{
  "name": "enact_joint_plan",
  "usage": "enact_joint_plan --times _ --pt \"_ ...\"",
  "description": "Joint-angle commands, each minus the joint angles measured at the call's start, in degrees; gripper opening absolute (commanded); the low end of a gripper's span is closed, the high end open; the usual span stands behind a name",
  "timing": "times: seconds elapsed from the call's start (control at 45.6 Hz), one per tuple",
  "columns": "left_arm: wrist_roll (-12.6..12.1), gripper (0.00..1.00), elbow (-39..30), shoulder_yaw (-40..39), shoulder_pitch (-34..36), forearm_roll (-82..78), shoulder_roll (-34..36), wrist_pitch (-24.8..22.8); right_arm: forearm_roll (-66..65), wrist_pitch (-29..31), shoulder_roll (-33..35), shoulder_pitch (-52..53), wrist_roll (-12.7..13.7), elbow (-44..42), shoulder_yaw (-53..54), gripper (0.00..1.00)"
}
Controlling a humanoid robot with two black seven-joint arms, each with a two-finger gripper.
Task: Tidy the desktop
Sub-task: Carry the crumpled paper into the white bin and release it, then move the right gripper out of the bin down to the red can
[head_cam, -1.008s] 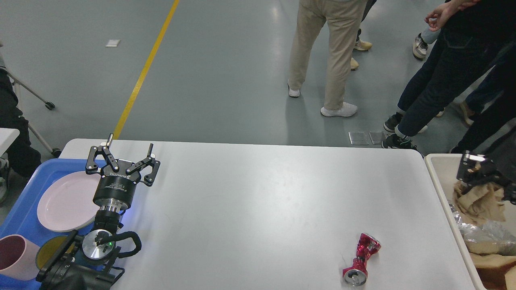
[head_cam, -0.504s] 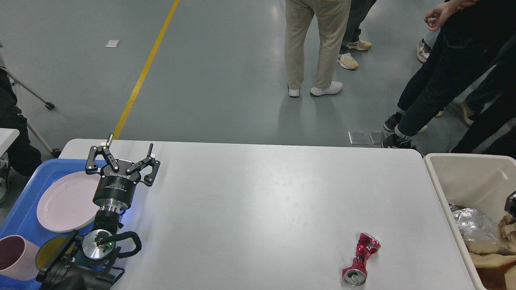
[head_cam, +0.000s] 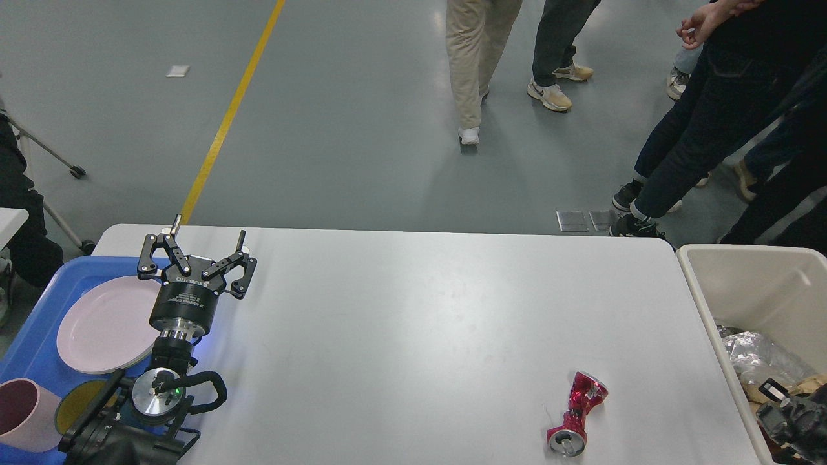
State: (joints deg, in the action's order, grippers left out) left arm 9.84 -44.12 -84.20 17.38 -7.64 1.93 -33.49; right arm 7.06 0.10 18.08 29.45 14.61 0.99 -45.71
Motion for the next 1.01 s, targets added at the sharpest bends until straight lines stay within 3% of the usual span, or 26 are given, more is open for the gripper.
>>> enact_joint_plan --times 0.0,0.153,0.263,0.285,0.307,0.986 --pt "0.00 0.97 0.00 0.00 0.02 -0.01 0.00 0.00 0.06 -0.54 -0.06 -0.18 0.15 -0.20 0.01 0.00" --pt "0.00 0.97 0.00 0.00 0.02 -0.01 0.00 0.00 -0.03 -1.06 0.20 -0.27 0.06 -0.29 -0.25 0.02" --pt "0.00 0.97 0.00 0.00 0.02 -0.01 0.00 0.00 -0.03 -3.61 0.38 -0.19 -0.11 -0.38 -0.78 0.80" --pt "0.00 0.97 0.00 0.00 0.02 -0.01 0.00 0.00 -0.03 -4.22 0.38 -0.10 -0.11 -0.38 -0.78 0.93" --pt "0.00 0.97 0.00 0.00 0.02 -0.01 0.00 0.00 -0.03 -4.66 0.38 -0.10 -0.11 -0.38 -0.78 1.00" --pt "0.00 0.97 0.00 0.00 0.02 -0.01 0.00 0.00 -0.03 -3.88 0.46 1.31 -0.02 -0.38 -0.52 1.00"
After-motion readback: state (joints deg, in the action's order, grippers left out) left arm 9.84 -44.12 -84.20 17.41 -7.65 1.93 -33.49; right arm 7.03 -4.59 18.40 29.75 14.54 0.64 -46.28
